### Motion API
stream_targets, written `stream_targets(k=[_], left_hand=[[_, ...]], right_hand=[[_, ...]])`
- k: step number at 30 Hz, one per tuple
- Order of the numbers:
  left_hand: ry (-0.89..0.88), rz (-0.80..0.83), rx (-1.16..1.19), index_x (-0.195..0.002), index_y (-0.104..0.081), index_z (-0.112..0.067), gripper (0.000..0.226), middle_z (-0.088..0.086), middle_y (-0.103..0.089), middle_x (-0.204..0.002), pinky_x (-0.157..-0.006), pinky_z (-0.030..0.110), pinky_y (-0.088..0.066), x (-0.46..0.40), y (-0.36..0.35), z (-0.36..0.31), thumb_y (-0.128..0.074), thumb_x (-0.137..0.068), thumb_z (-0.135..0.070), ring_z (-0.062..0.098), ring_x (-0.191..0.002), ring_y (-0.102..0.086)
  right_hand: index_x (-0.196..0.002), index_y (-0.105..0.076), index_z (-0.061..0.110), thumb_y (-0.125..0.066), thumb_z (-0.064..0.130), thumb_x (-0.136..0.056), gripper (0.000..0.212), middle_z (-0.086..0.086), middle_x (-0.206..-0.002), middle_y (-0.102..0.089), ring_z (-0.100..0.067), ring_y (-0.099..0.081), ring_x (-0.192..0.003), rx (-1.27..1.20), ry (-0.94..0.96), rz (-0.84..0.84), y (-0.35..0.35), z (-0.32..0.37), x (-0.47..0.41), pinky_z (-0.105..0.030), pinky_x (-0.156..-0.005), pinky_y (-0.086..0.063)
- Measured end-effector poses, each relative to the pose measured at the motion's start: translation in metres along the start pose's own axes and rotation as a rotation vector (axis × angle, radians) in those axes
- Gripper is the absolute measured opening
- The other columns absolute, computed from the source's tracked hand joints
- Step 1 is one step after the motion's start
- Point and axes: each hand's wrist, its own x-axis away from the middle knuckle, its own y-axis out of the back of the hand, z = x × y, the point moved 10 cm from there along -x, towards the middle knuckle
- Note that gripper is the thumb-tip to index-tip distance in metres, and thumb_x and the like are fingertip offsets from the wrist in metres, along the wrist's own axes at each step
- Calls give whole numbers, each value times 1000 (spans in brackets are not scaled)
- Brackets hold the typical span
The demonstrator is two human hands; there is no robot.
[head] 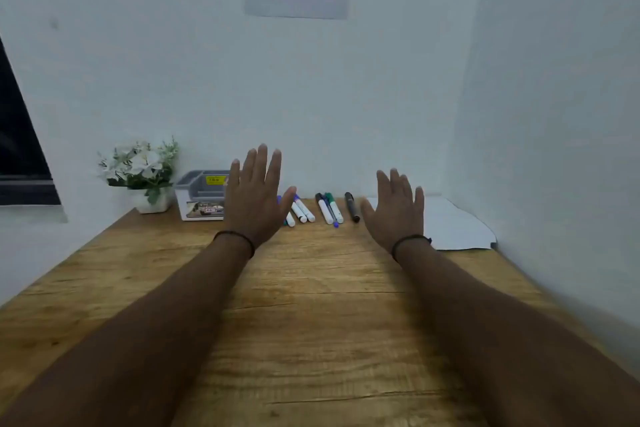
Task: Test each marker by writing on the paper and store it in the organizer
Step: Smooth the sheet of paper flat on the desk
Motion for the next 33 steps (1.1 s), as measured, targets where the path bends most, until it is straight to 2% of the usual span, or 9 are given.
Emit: stream_targets(k=[5, 8, 15, 18, 20, 22, 25, 30, 33], left_hand=[[-24, 43, -25, -150, -21, -16, 68, 16, -26, -154, -113, 53, -23, 21, -16, 6, -34, -94, -52, 32, -142, -23], [-28, 79, -31, -149, -24, -17, 68, 15, -29, -153, -112, 53, -25, 25, -22, 10, -29, -92, -54, 32, -141, -26], [-49, 140, -6, -148, -27, -16, 66, 15, -31, -151, -109, 50, -30, 35, -25, 6, -39, -93, -50, 32, -140, -28], [-57, 161, 37, -148, -28, -16, 66, 15, -34, -150, -105, 48, -34, 41, -21, -2, -41, -93, -49, 31, -135, -35], [-75, 173, 71, -147, -30, -17, 64, 14, -42, -144, -98, 46, -41, 44, -14, -10, -42, -93, -49, 30, -127, -44], [-95, 199, 98, -144, -33, -18, 61, 10, -52, -134, -88, 42, -47, 47, -6, -17, -41, -93, -49, 27, -115, -53], [-117, 237, 115, -140, -39, -22, 56, 5, -59, -124, -81, 37, -48, 54, 6, -26, -41, -92, -50, 24, -106, -58], [-149, 346, 144, -140, -42, -32, 53, 1, -58, -129, -87, 34, -45, 71, 13, -32, -44, -91, -51, 22, -115, -54], [-125, 459, 182, -140, -40, -41, 52, -1, -54, -136, -92, 35, -47, 81, 10, -26, -45, -90, -54, 20, -121, -50]], right_hand=[[-159, -14, 21, -32, 57, -98, 73, -9, -169, -6, -30, -3, -155, 96, -118, 417, -50, -39, 23, -53, -122, -7], [-157, -21, 23, -28, 59, -97, 70, -7, -167, -17, -29, -14, -153, 99, -133, 577, -61, -38, 29, -52, -120, -15], [-129, -58, 22, -28, 58, -98, 56, -4, -134, -60, -25, -54, -123, 134, -70, 603, -36, -25, 39, -43, -100, -41], [-93, -70, 19, -36, 49, -98, 46, -2, -106, -70, -23, -62, -99, 135, -18, 575, -19, -13, 42, -36, -86, -50], [-74, -60, 17, -43, 39, -98, 37, -2, -93, -65, -24, -58, -89, 162, 28, 552, -6, -3, 49, -32, -77, -47], [-82, -60, 15, -50, 39, -96, 30, -5, -96, -64, -25, -59, -93, 151, 49, 533, 6, 7, 54, -31, -77, -46], [-102, -74, 14, -63, 44, -89, 34, -2, -108, -72, -23, -65, -103, 174, 115, 559, 17, 24, 66, -34, -86, -54], [-85, -81, 24, -79, 36, -77, 15, 2, -87, -78, -16, -70, -91, 27, 204, 689, 33, 51, 95, -37, -88, -58], [-84, -82, 27, -80, 32, -79, 8, 4, -85, -78, -10, -70, -88, -117, 236, 763, 38, 66, 108, -29, -79, -55]])
